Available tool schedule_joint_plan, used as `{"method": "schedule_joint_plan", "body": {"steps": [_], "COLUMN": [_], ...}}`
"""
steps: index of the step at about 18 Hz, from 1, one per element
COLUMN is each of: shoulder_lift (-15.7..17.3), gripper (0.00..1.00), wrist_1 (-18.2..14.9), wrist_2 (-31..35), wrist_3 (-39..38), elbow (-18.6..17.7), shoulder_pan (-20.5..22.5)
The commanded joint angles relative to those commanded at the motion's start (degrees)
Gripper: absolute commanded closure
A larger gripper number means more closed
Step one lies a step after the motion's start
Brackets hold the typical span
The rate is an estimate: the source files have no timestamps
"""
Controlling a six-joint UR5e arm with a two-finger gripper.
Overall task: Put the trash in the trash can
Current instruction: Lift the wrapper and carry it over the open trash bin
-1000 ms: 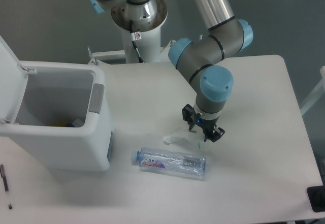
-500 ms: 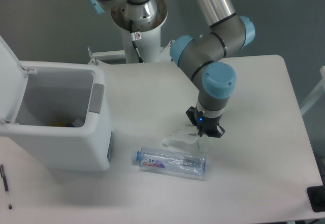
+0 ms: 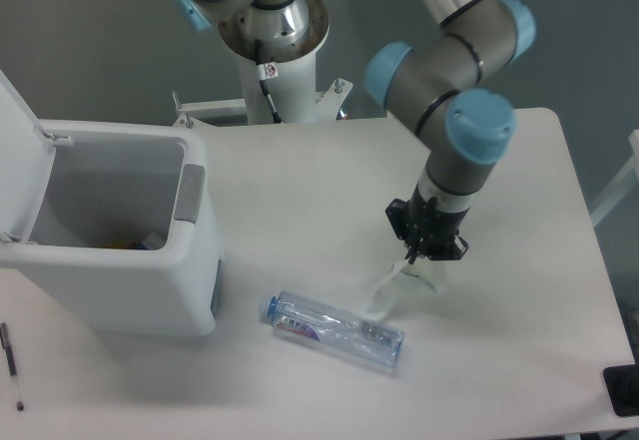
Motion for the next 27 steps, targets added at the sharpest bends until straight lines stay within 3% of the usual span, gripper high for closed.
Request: {"method": "schedule_joint_plan", "body": {"steps": [6, 9, 11, 16, 22, 27], "shoulder_lift": [-1.41, -0.71, 0.17, 3.42, 3.69, 7.9], "gripper": [1.0, 1.0, 1.0, 1.0, 1.0, 1.0], "wrist_1": [-11.52, -18.55, -21.37, -22.96, -23.67, -24.02], "wrist_2": [-2.19, -3.69, -5.09, -9.48, -14.93, -19.5], "wrist_3": [-0.61, -1.4, -1.76, -3.77, -10.89, -15.28], "elbow": [8.8, 12.31, 14.07, 15.04, 19.44, 19.53], "shoulder_pan": [-0.09, -0.61, -0.88, -0.97, -3.86, -6.5]}}
